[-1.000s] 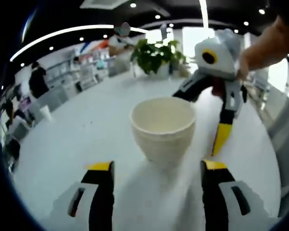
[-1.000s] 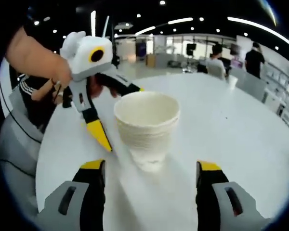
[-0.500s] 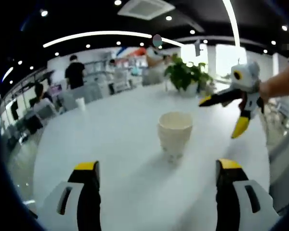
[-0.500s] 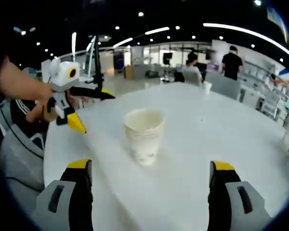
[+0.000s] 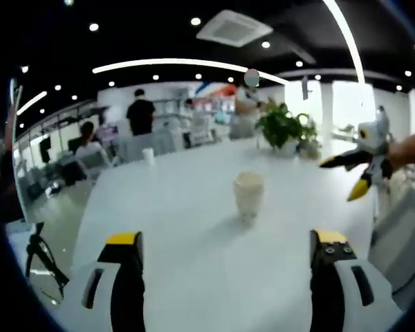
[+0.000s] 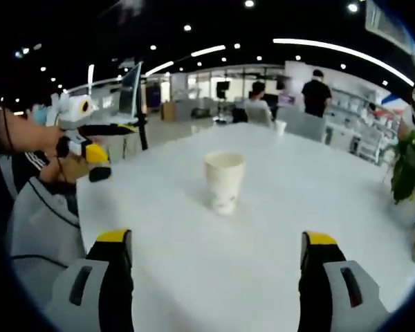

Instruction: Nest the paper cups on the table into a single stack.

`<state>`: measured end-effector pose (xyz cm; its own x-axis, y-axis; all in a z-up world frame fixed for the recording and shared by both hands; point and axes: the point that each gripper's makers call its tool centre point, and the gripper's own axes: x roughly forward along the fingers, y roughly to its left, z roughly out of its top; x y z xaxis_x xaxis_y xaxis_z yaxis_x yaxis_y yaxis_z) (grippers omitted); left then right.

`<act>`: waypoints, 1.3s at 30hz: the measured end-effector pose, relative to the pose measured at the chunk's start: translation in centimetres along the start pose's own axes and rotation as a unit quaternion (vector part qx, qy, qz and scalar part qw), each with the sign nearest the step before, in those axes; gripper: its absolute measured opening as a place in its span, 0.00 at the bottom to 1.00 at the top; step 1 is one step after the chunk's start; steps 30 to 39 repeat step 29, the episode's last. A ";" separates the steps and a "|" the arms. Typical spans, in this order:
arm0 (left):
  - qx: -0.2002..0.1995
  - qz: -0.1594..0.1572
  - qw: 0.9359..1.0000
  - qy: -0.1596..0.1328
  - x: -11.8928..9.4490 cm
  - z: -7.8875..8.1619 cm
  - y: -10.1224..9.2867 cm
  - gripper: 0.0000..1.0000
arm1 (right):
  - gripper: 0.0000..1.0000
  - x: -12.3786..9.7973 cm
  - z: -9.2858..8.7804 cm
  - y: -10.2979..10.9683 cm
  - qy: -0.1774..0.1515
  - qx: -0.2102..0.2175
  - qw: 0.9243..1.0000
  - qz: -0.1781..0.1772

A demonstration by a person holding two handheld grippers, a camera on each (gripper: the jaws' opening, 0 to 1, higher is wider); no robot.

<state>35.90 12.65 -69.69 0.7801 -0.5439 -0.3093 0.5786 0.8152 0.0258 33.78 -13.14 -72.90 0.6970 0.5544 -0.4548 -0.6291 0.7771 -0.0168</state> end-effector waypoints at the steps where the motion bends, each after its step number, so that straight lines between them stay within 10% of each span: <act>1: 0.000 0.002 1.000 -0.002 -0.4 0.0 -0.1 0.98 | 1.00 -0.1 0.1 0.0 -0.002 0.003 1.000 -0.003; 39: -0.008 0.017 1.000 -0.003 -2.5 -0.4 0.5 0.98 | 1.00 -2.6 -1.3 -0.9 -0.002 0.024 0.999 -0.027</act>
